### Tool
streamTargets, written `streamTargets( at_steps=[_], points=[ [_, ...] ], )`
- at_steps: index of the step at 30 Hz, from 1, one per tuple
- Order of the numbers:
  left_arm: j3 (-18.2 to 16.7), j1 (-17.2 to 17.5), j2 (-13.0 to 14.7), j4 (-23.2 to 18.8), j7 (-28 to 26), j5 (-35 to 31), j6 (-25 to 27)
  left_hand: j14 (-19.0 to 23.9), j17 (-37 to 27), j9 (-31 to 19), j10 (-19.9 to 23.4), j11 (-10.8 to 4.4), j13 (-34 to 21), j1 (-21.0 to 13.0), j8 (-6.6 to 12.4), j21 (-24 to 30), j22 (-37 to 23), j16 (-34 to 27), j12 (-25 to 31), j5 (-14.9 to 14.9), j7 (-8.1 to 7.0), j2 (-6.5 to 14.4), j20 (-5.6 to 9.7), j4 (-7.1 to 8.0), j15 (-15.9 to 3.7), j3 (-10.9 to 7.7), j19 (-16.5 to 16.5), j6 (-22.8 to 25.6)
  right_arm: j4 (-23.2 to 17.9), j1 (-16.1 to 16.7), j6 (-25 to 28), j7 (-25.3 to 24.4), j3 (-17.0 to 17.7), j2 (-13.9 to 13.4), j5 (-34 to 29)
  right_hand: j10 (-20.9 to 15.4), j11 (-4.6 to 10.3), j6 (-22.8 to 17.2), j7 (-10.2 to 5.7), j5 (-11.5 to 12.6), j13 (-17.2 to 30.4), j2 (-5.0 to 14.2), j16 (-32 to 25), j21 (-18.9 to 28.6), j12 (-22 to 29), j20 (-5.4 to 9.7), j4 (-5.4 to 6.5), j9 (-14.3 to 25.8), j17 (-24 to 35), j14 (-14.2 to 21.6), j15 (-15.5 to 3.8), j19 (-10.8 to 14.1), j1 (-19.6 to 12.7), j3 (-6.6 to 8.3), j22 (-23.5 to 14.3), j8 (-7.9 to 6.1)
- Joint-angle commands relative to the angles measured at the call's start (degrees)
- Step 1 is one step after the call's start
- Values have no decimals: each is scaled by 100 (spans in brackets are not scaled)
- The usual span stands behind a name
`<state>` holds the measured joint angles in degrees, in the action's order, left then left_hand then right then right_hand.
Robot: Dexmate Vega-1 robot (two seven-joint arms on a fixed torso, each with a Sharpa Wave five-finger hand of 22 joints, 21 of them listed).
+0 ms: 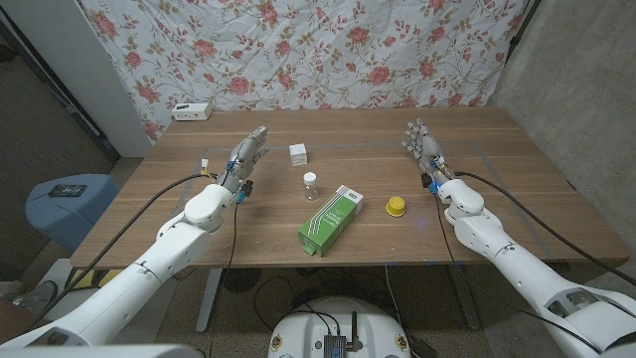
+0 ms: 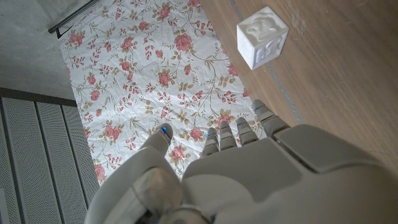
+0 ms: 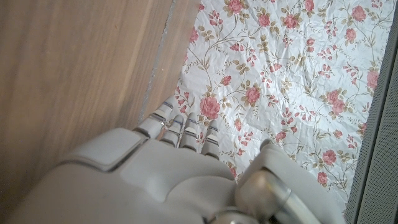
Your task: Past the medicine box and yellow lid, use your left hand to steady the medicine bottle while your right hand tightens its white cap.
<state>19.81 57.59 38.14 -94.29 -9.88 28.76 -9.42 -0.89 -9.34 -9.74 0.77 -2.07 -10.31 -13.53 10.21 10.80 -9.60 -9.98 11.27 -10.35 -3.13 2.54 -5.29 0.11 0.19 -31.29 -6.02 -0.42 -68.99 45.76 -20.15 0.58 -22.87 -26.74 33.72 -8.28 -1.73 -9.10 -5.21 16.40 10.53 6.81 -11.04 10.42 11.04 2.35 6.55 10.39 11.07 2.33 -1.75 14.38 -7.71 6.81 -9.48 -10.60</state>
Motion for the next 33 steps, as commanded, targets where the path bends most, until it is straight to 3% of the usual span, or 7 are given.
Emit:
streamTargets(
  at_steps=[1, 5, 10, 13, 20, 24, 33],
  points=[
    [42, 153, 120, -152, 126, -83, -31, 36, -19, -14, 80, -128, -11, -139, 40, -22, -13, -21, 51, -59, -332, -278, -141, -263, -98, 79, 39, 50, -111, 71, -43, -252, 20, 20, -99, -42, 42, -4, 10, 22, 18, 0, -20, 30, 11, 213, -3, 5, 14, 1, -38, -1, -40, 53, -9, -10],
    [67, 200, 146, -202, 97, -195, -74, 103, -21, -14, 186, -245, -9, -253, 53, -53, -17, -33, 72, -92, -506, -431, -235, -431, -211, 138, 170, 112, -154, 77, -25, -330, 11, 24, -144, -53, 54, -10, 3, 22, 18, 5, -22, 27, 15, 201, -4, 4, 14, 5, -44, -11, -42, 58, -9, -14],
    [122, 245, 146, -247, 19, -378, -122, 234, -21, -16, 378, -339, -7, -475, 75, -132, -22, -42, 95, -146, -756, -528, -425, -650, -351, 179, 723, 282, -187, 96, -36, -384, 7, 40, -167, -53, 50, -15, -3, 22, 18, 8, -17, 23, 15, 159, -5, 3, 14, -7, -50, -23, -44, 63, -10, -17],
    [150, 281, 165, -305, -35, -484, -103, 268, -20, -16, 407, -361, -6, -578, 18, -126, -23, -38, 81, -164, -932, -524, -429, -724, -421, 183, 961, 180, -225, 123, -37, -424, 11, 43, -176, -56, 57, -19, -13, 22, 18, 9, -17, 23, 15, 159, -5, 3, 13, -9, -52, -25, -45, 66, -10, -19],
    [189, 378, 276, -488, 3, -588, -24, 334, -19, -17, 467, -424, -6, -759, 9, -101, -22, -44, 77, -195, -941, -583, -430, -851, -503, 192, 1161, 105, -377, 237, -33, -553, 35, 19, -206, -63, 48, -32, -31, 22, 18, 12, -17, 24, 17, 156, -7, 2, 13, -10, -49, -24, -48, 71, -10, -25],
    [210, 446, 333, -628, -125, -773, 62, 378, -19, -21, 466, -469, -6, -1088, -43, -102, -18, -32, 45, -269, -947, -716, -372, -992, -537, 212, 1386, -278, -470, 314, -28, -628, 51, 4, -220, -65, 50, -32, -29, 21, 18, 14, -16, 25, 17, 155, -7, 2, 13, -12, -50, -26, -48, 75, -11, -24],
    [255, 505, 412, -766, -135, -963, 124, 482, -17, -25, 471, -488, -7, -1512, -45, -57, -14, -51, 31, -346, -948, -784, -207, -1019, -602, 219, 1555, -746, -740, 518, 74, -836, 77, -59, -264, -63, 48, -42, -51, 20, 19, 18, -11, 22, 15, 159, -5, 2, 14, -31, -43, -39, -46, 82, -11, -28]
  ],
)
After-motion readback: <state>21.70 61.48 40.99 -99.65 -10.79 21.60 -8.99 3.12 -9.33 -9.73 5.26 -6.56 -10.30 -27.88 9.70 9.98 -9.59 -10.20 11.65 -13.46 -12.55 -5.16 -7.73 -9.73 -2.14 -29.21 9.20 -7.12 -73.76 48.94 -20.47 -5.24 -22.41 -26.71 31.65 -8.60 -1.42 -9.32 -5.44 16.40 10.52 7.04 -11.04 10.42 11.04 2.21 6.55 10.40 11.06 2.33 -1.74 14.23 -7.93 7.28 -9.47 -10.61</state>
